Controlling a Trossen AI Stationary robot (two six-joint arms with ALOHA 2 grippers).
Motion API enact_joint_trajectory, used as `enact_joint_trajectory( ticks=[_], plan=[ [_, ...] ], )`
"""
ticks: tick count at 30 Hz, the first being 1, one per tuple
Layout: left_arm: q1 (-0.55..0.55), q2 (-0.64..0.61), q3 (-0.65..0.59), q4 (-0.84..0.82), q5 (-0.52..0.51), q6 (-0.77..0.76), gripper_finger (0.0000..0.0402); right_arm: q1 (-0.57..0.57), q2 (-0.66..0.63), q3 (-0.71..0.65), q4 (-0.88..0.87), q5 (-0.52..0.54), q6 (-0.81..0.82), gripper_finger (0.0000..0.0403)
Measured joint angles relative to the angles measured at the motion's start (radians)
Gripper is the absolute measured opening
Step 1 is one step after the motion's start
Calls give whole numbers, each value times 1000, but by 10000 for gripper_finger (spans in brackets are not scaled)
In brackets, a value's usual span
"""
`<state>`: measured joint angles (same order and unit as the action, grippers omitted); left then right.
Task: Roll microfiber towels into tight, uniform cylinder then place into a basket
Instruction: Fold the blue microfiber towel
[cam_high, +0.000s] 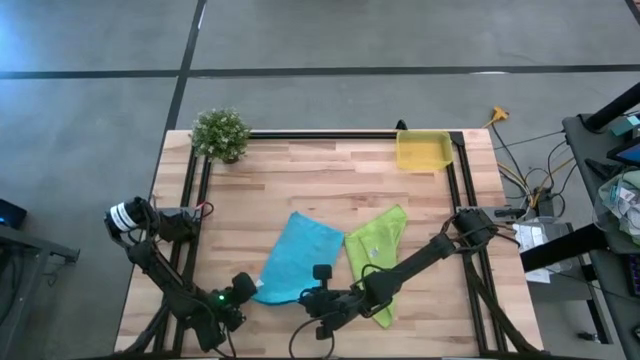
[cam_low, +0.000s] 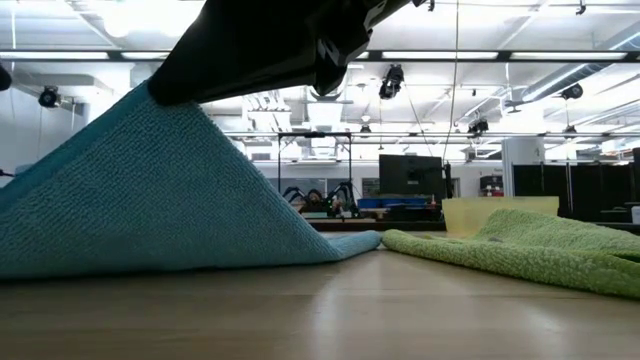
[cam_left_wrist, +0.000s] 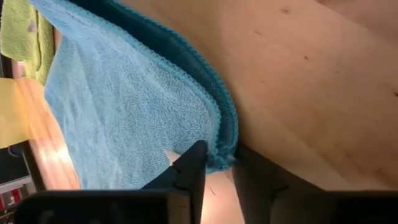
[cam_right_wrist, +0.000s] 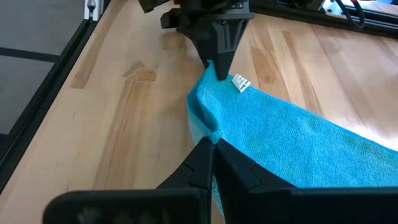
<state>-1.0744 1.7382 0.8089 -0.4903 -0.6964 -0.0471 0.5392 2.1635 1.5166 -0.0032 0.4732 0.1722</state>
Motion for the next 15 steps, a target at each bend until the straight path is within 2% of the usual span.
enact_joint_trajectory(
  ticks=[7,12,15],
  plan=[
    [0,-1,3,11,7,-37,35,3,-1,0,0,0,7,9],
    [0,-11,13,11,46,-176,6,11,-5,0,-7,1,15,9],
    [-1,-19,26,9,67,-269,3,20,-15,0,-42,1,15,9]
  ],
)
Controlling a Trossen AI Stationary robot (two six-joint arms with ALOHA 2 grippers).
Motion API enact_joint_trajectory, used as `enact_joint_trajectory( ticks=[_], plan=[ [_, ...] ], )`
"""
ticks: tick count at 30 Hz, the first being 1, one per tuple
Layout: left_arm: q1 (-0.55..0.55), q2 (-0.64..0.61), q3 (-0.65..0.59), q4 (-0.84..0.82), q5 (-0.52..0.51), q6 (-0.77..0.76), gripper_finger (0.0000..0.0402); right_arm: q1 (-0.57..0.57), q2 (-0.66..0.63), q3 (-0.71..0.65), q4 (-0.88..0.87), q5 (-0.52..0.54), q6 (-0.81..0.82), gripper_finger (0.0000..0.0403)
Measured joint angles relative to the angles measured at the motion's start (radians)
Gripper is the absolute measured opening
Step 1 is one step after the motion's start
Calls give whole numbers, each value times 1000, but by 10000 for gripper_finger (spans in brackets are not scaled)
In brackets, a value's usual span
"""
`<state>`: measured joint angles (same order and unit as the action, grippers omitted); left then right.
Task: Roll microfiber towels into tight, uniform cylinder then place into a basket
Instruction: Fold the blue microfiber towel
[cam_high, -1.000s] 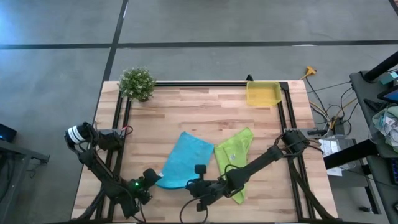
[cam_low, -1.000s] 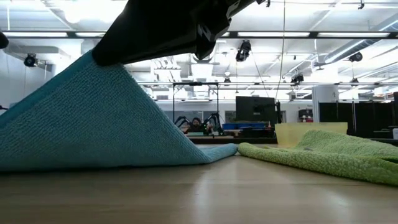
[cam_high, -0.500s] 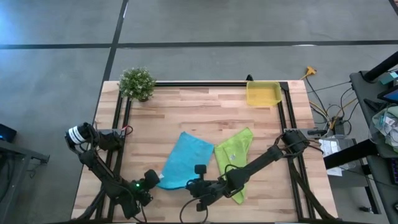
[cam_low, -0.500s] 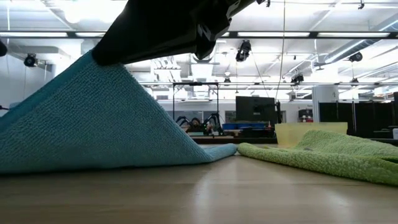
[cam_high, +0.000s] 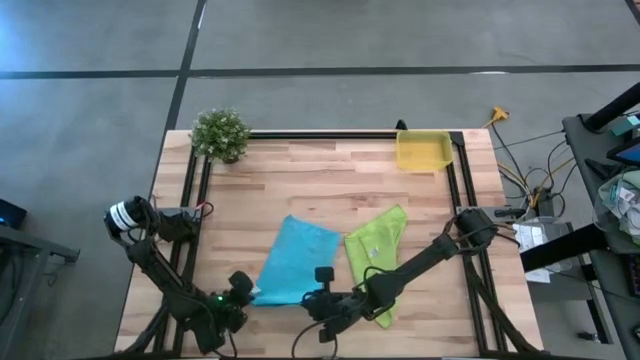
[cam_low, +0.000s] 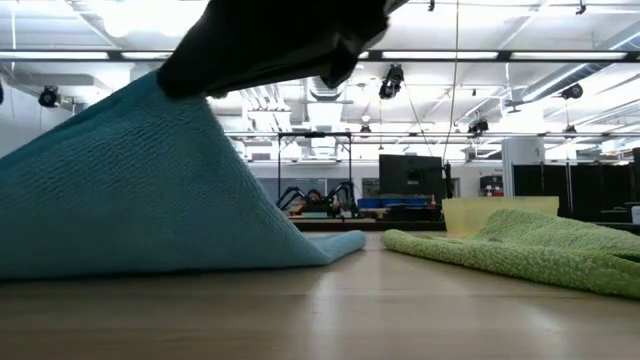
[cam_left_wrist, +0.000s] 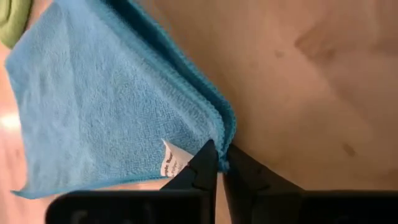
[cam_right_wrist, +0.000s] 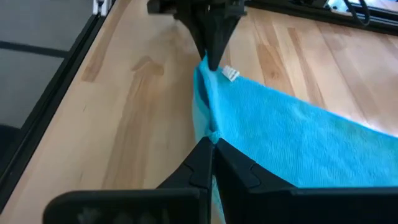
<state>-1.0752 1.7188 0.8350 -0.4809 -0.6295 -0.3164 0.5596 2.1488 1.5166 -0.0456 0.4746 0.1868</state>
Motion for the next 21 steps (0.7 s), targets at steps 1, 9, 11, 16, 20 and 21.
enact_joint_trajectory(
  ticks=[1,9,11,16,20,21],
  plan=[
    [0,-3,7,0,6,-26,3,3,-3,0,-13,0,3,9],
    [0,-16,114,6,112,-98,3,72,-22,0,-79,-31,-4,9],
    [0,-16,149,8,133,-98,3,91,-22,0,-78,-70,-11,9],
    [0,-19,237,-2,152,-82,3,124,-30,0,-79,-81,-12,9],
    [0,-28,289,-6,153,-42,3,135,-40,0,-84,-82,-13,9],
    [0,-32,297,-7,152,-35,3,136,-44,0,-88,-82,-19,9]
  ],
)
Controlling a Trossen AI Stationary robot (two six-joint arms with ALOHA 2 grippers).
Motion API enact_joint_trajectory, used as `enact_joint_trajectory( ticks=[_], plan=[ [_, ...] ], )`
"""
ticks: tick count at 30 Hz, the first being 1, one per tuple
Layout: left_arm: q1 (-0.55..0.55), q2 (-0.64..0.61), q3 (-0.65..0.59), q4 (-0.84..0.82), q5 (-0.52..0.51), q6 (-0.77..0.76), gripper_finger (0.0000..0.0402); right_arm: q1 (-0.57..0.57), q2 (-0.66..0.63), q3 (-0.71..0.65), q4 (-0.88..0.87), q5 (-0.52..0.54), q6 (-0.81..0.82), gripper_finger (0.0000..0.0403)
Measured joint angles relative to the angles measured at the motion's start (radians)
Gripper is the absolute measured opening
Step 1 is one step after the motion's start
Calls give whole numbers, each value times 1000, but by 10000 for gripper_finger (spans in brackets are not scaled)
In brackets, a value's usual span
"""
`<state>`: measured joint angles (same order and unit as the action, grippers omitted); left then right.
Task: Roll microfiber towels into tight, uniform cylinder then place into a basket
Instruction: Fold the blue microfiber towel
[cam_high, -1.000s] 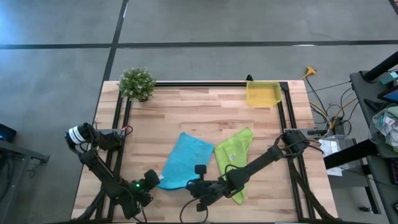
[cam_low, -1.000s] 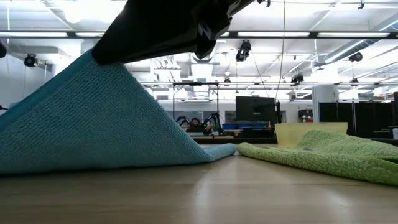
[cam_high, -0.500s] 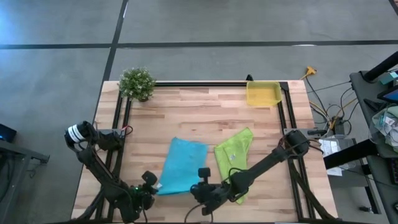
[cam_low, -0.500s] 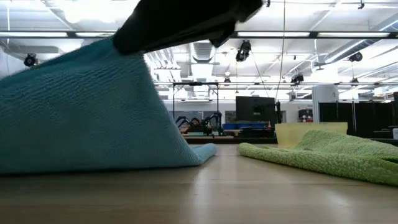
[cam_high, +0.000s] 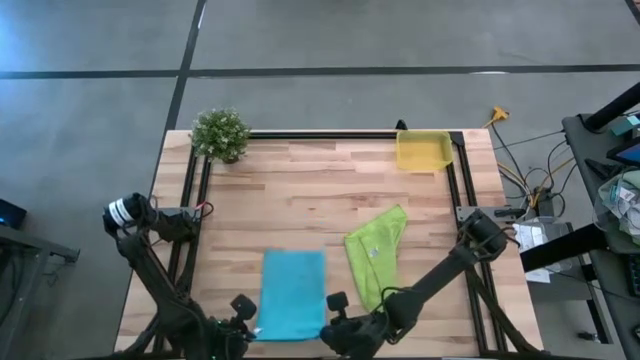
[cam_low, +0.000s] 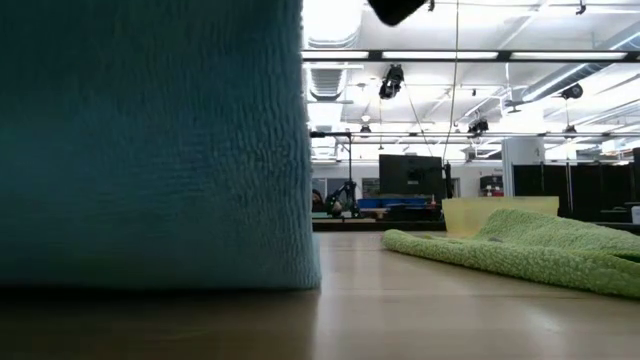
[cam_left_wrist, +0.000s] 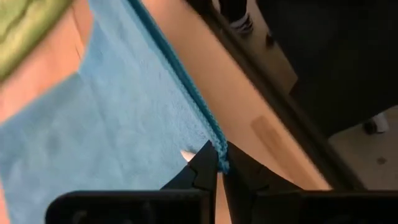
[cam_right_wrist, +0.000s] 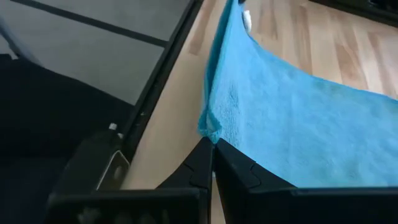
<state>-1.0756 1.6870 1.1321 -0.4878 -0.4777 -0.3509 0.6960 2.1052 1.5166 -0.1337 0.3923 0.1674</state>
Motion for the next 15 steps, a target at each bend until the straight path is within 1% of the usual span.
enact_joint_trajectory(
  ticks=[2,4,8,10,12,15],
  plan=[
    [0,-11,8,-8,-27,28,3,0,-9,0,-10,9,-21,9],
    [-1,-23,7,-53,-79,48,3,0,-21,0,-29,79,-51,9],
    [15,-41,-12,-181,-189,43,3,-7,-36,0,-114,335,-75,9],
    [23,-43,-32,-210,-233,43,3,-18,-38,0,-164,433,-74,9],
    [40,-44,-61,-215,-269,44,3,-32,-38,0,-203,462,-72,9],
    [76,-44,-108,-212,-286,43,3,-58,-35,-9,-215,460,-37,9]
  ],
)
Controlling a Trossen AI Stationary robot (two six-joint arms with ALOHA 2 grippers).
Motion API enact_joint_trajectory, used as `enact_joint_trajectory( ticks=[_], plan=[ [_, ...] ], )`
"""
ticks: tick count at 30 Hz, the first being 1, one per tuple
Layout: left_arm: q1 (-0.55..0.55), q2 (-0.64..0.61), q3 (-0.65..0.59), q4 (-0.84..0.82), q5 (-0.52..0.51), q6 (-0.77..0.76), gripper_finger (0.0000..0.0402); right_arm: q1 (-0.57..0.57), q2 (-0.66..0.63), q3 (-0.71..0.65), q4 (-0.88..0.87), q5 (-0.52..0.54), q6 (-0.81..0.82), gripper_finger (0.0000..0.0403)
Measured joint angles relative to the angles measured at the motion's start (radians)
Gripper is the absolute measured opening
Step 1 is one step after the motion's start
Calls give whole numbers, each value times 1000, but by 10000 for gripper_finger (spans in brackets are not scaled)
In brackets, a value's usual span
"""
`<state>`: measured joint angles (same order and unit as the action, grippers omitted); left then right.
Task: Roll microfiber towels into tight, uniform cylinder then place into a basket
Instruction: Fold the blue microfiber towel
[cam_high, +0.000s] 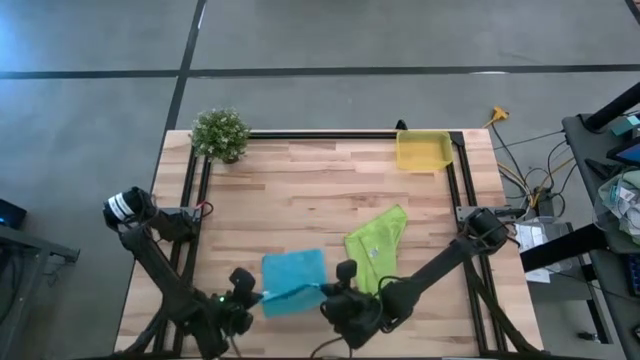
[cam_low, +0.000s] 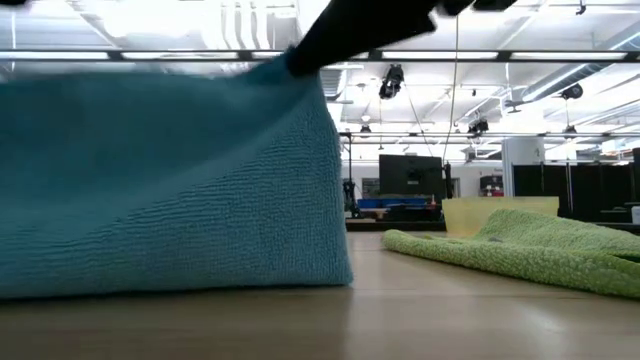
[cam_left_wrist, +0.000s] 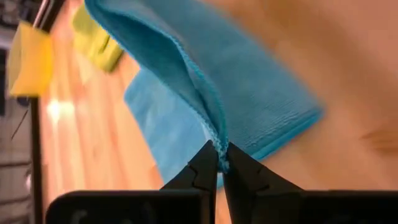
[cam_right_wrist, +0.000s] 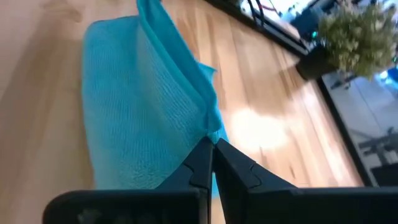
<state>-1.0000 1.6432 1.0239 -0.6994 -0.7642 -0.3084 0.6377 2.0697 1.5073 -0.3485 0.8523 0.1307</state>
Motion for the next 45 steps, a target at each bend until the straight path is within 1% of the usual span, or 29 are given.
enact_joint_trajectory(
  ticks=[4,9,13,26,30,34,37,42,45],
  plan=[
    [53,0,-68,2,-2,-26,3,-33,4,-27,-10,-28,38,9],
    [91,0,-123,12,-2,-53,3,-67,7,-76,-11,-29,73,9],
    [91,-1,-132,17,-2,-53,3,-88,10,-105,-6,-30,98,9],
    [101,-2,-165,53,-3,-80,3,-153,11,-158,98,-48,96,9],
    [111,-2,-172,66,-4,-81,3,-166,11,-183,105,-54,101,9],
    [122,5,-173,69,-5,-81,4,-178,11,-214,130,-93,105,9],
    [130,21,-176,84,-1,-81,14,-181,12,-234,175,-108,105,9],
    [130,45,-176,89,3,-82,51,-180,12,-241,216,-109,97,9],
    [130,46,-176,88,3,-105,72,-180,12,-244,217,-111,96,18]
  ],
)
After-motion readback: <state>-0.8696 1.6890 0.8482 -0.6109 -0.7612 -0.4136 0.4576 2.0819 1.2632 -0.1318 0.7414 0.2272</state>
